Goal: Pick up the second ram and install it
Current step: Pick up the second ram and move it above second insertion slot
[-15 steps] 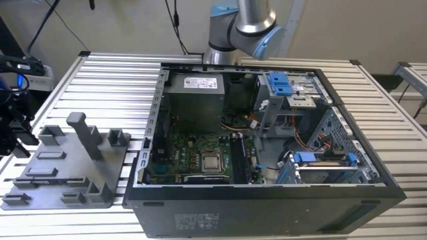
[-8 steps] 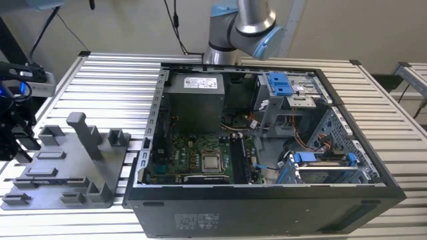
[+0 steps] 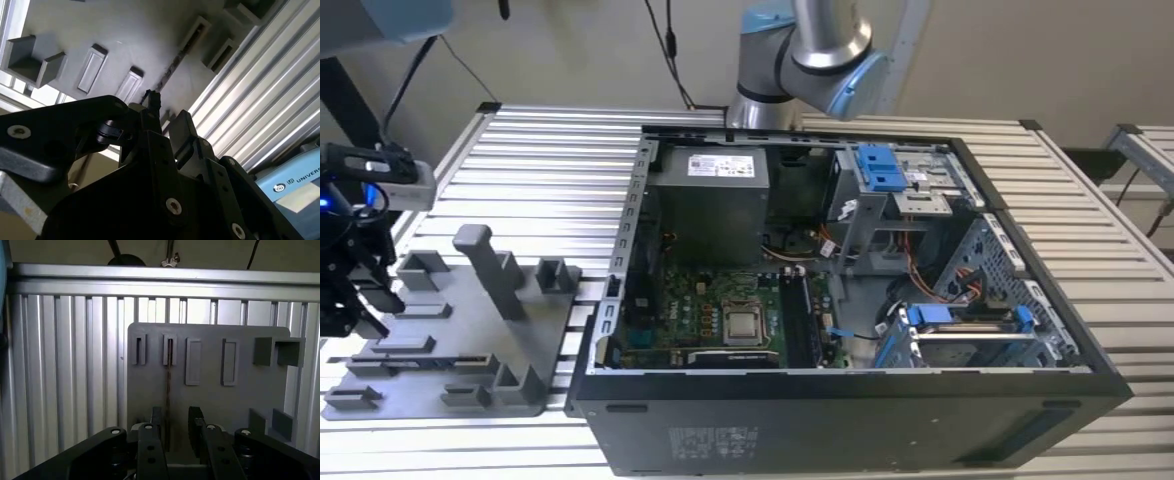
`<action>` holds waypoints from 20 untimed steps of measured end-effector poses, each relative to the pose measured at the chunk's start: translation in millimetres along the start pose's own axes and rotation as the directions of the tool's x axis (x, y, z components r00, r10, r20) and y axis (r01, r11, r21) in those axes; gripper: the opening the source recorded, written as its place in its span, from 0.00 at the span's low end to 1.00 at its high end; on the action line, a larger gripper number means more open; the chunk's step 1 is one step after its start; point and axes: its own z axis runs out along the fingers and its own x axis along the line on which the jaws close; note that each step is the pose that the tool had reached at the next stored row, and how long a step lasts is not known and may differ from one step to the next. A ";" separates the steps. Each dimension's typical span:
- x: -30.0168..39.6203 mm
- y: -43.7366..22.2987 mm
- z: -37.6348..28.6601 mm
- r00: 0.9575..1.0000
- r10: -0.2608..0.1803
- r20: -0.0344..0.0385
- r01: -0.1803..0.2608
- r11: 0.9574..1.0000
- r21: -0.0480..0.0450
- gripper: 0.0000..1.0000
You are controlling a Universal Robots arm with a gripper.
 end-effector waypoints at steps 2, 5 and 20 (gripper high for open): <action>1.4 -0.2 3.1 1.000 0.000 0.000 0.000 1.000 0.000 0.36; 3.0 -0.2 8.5 1.000 0.000 0.000 0.000 1.000 0.000 0.36; 5.5 -0.5 31.7 1.000 -0.007 0.000 0.007 1.000 0.019 0.36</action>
